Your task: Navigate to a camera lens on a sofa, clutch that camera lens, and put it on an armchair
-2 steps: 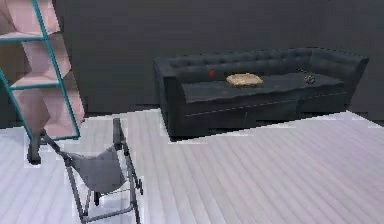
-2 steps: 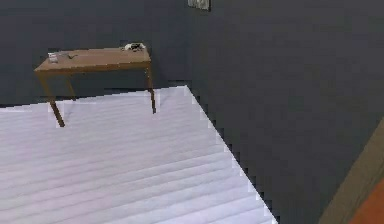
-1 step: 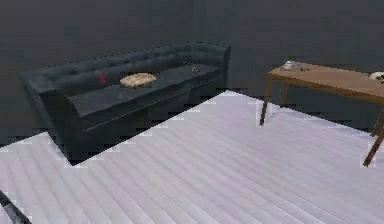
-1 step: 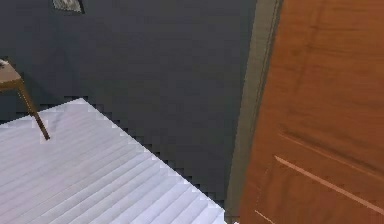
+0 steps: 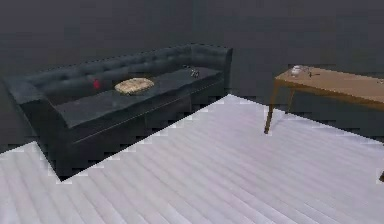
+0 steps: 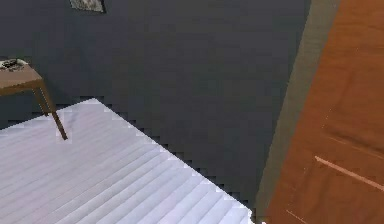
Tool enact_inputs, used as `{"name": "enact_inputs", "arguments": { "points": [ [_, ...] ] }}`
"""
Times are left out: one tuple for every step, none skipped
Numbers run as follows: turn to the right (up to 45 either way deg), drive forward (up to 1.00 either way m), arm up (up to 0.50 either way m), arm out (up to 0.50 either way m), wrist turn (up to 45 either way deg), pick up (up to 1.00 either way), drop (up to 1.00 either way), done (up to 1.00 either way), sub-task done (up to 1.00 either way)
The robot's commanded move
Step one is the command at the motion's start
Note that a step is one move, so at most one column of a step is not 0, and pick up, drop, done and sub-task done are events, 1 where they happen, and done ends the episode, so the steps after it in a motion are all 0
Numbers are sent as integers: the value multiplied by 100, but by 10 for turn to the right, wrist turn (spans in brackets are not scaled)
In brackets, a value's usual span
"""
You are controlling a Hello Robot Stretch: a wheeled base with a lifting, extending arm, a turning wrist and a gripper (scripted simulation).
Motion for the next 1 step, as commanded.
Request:
{"name": "enact_inputs", "arguments": {
  "points": [
    [450,0,0,0,0,0,0,0,0]
  ]
}}
